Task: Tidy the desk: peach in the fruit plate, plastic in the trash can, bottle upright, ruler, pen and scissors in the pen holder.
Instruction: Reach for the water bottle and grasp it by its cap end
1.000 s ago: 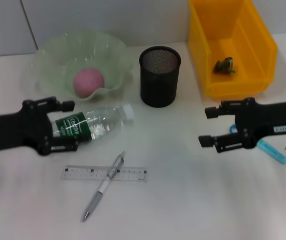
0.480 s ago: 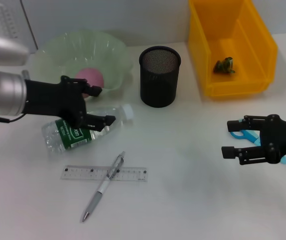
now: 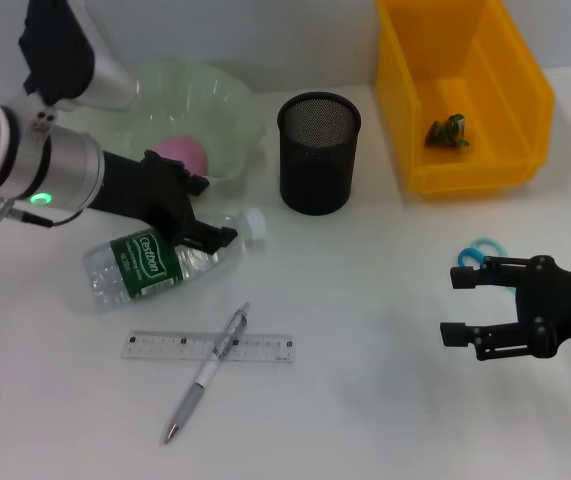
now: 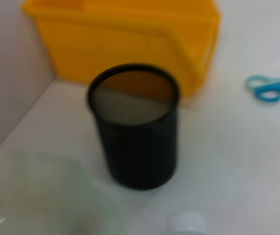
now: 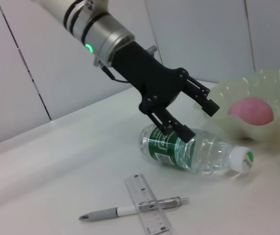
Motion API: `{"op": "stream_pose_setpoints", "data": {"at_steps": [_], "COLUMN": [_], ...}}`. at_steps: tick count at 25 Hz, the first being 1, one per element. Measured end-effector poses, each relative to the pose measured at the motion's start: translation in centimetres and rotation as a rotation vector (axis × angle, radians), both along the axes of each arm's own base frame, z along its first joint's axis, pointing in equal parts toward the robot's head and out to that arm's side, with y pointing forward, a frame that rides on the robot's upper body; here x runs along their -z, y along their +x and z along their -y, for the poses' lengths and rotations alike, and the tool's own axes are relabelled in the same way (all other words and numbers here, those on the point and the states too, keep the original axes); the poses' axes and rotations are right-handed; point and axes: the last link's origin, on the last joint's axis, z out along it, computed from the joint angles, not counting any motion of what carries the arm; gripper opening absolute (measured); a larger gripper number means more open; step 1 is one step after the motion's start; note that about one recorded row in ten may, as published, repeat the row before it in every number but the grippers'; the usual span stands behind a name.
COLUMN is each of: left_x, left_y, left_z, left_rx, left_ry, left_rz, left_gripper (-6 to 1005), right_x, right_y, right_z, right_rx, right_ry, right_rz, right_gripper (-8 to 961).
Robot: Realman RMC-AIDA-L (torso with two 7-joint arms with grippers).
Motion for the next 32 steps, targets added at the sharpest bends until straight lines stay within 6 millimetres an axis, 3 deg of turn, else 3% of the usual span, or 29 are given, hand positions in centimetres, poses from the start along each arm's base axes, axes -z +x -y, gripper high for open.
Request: {"op": "stream_pose_setpoints", "data": {"at_steps": [17, 32], "left_x": [0.7, 2.3], "left_y": [0.6, 1.2], "left_z": [-1.4, -0.8], "left_rx": [0.000, 0.051], "left_ry": [0.034, -0.017], "left_rz": [-0.048, -0.058], "left_gripper": [818, 818], "right_x": [0.0, 0.2], "right_y": [-0.6, -1.1], "right_z": [-0.8, -1.2], "right_rx": [-0.010, -0.007], "right_ry": [0.000, -0.019], "right_rz": [-0.003, -0.002], "right_gripper": [843, 843]}}
